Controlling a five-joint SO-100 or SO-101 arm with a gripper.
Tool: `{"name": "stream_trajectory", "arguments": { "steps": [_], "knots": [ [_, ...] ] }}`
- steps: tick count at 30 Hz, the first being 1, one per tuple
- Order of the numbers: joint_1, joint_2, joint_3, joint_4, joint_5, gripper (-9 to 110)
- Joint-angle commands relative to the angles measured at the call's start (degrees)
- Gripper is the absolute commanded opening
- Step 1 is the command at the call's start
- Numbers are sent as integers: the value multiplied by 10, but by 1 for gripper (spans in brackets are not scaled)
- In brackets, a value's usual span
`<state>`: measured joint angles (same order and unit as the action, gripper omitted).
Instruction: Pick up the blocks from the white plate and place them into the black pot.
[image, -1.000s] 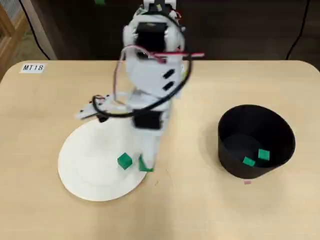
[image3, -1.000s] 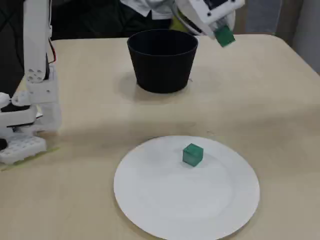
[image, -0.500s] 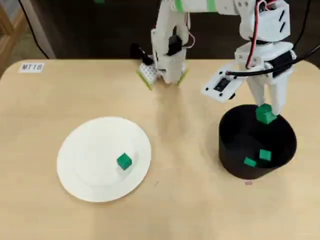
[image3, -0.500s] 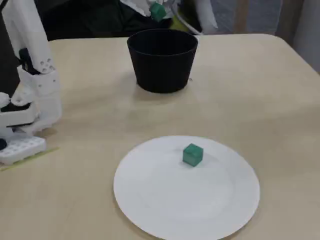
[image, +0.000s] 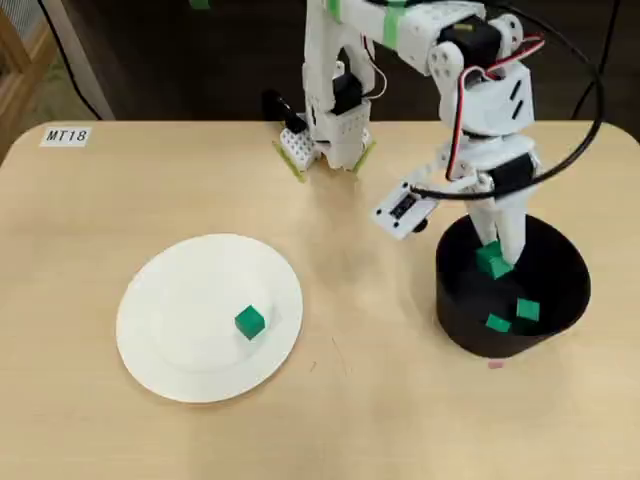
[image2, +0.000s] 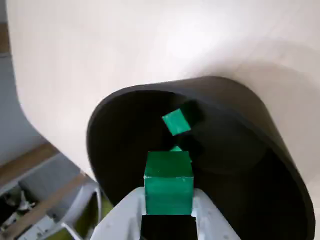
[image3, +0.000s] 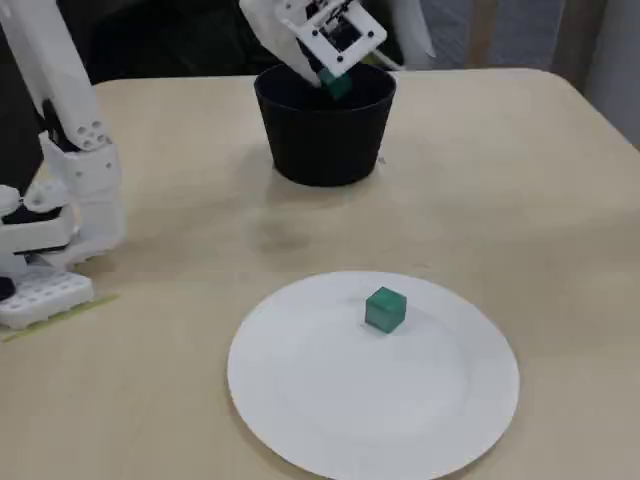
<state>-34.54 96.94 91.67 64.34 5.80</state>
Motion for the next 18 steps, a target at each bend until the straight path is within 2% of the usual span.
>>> {"name": "stream_trajectory", "arguments": {
  "steps": [1, 3, 5, 9, 12, 13, 18],
  "knots": [
    [13, -1, -5, -2, -14, 14],
    [12, 1, -5, 4, -33, 26],
    [12, 3, -5, 7, -35, 31],
    [26, 4, -20, 25, -36, 26],
    [50, 4, -52, 69, -55, 0],
    [63, 4, -65, 91, -60, -2],
    [172, 40, -78, 135, -65, -2]
  ]
}}
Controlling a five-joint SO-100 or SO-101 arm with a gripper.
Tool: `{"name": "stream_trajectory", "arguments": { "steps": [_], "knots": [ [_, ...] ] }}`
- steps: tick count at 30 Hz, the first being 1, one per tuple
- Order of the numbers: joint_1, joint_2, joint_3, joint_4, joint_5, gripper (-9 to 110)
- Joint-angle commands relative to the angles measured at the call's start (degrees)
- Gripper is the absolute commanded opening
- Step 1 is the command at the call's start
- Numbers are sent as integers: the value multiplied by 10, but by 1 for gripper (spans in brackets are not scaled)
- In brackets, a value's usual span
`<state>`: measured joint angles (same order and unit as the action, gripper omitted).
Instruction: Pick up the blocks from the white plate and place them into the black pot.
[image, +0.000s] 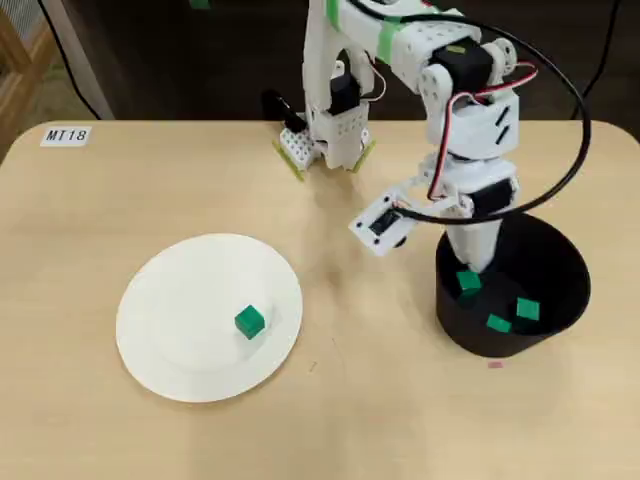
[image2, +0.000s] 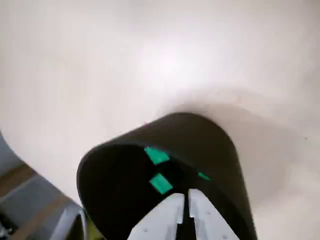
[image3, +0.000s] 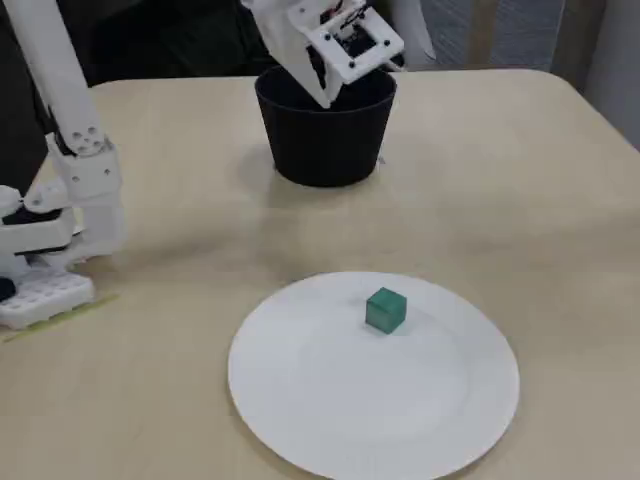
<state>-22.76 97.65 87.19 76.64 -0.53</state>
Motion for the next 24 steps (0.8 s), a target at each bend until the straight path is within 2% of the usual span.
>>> {"name": "stream_trajectory", "arguments": {
  "steps": [1, 6, 14, 19, 24],
  "knots": [
    [78, 37, -33, 13, 0, -2],
    [171, 21, -35, -6, 11, -2],
    [292, -54, -69, 61, -91, -2],
    [339, -62, -83, 74, -16, -2],
    [338, -99, -106, 104, 55, -2]
  ]
}}
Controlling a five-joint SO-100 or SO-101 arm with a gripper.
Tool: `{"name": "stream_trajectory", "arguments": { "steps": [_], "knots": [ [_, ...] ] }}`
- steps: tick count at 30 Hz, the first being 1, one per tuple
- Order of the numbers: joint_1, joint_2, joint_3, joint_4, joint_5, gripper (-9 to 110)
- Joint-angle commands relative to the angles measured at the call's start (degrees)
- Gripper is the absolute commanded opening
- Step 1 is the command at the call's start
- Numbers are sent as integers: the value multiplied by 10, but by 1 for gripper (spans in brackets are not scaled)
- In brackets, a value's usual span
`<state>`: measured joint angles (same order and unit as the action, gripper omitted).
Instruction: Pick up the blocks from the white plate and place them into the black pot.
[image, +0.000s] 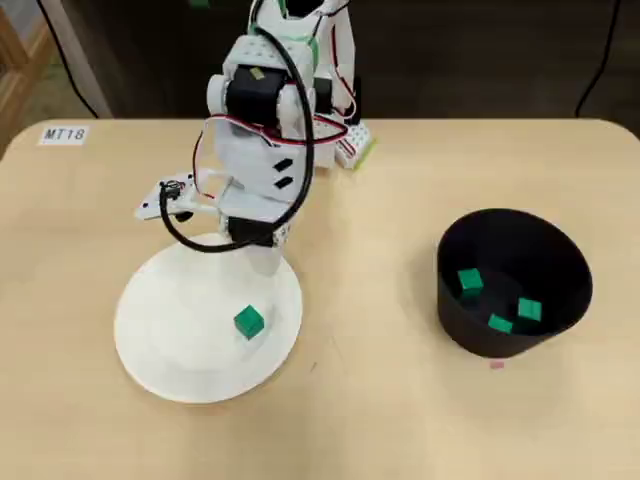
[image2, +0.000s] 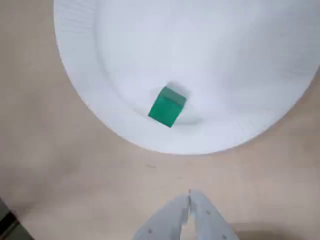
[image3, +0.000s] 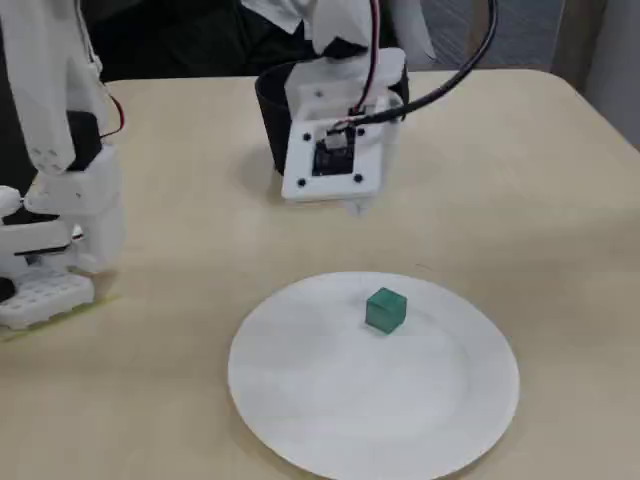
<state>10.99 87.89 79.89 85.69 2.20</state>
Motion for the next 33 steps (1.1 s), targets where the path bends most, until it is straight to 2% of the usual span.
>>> {"name": "stream_trajectory", "arguments": {
  "steps": [1, 5, 11, 15, 33],
  "knots": [
    [-1, -11, -34, 21, 49, -2],
    [-23, -64, -41, 18, 151, -2],
    [-33, -156, -135, 34, 234, -2],
    [-19, -202, -188, 48, 253, -2],
    [51, -223, -204, 85, 370, -2]
  ]
}}
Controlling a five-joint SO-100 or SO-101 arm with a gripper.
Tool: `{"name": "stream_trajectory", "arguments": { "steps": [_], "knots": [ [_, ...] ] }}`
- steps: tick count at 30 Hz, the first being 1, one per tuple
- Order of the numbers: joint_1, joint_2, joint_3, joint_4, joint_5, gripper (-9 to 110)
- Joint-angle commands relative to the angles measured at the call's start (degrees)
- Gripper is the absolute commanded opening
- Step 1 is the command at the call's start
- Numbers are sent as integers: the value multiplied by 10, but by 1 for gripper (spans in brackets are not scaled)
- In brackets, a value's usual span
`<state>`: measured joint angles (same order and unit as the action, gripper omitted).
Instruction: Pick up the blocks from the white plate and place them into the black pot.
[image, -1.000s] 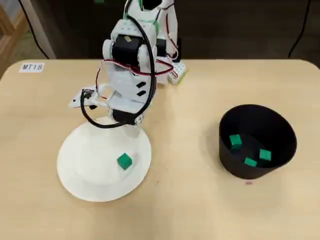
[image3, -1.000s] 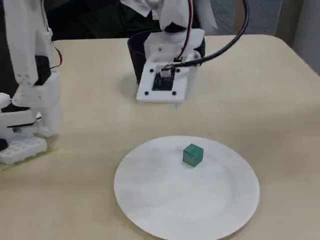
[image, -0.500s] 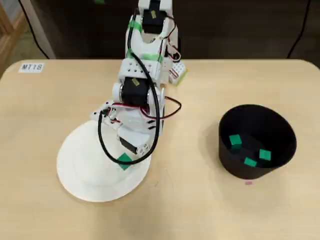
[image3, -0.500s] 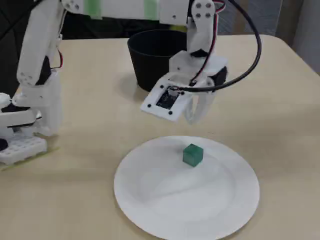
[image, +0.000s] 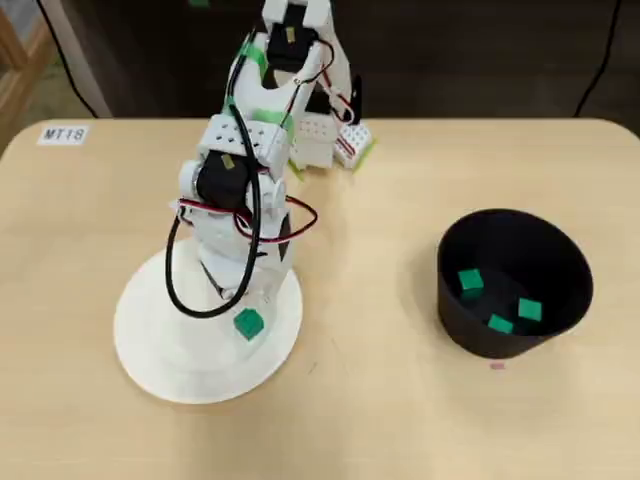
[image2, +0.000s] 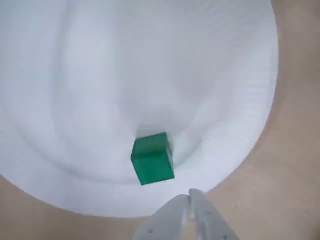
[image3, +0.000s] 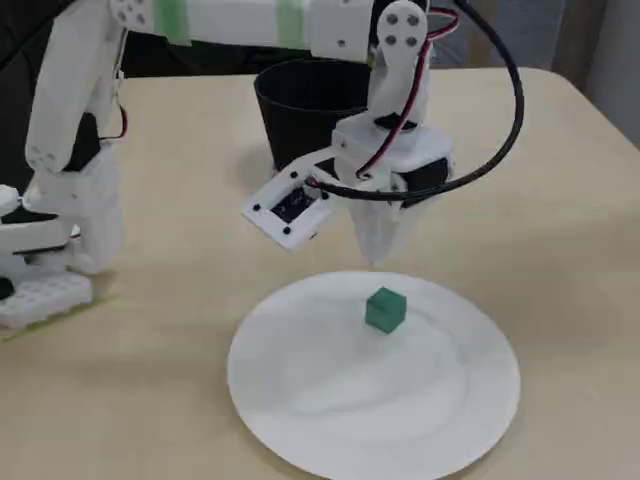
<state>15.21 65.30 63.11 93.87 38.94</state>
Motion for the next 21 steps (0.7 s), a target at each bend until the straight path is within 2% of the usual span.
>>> {"name": "stream_trajectory", "arguments": {
  "steps": [1, 3, 8, 21],
  "knots": [
    [11, -7, -48, 4, -16, 5],
    [11, -14, -52, 6, -30, 17],
    [9, -27, -59, 6, -58, 27],
    [0, -50, -69, 8, -162, 31]
  ]
}}
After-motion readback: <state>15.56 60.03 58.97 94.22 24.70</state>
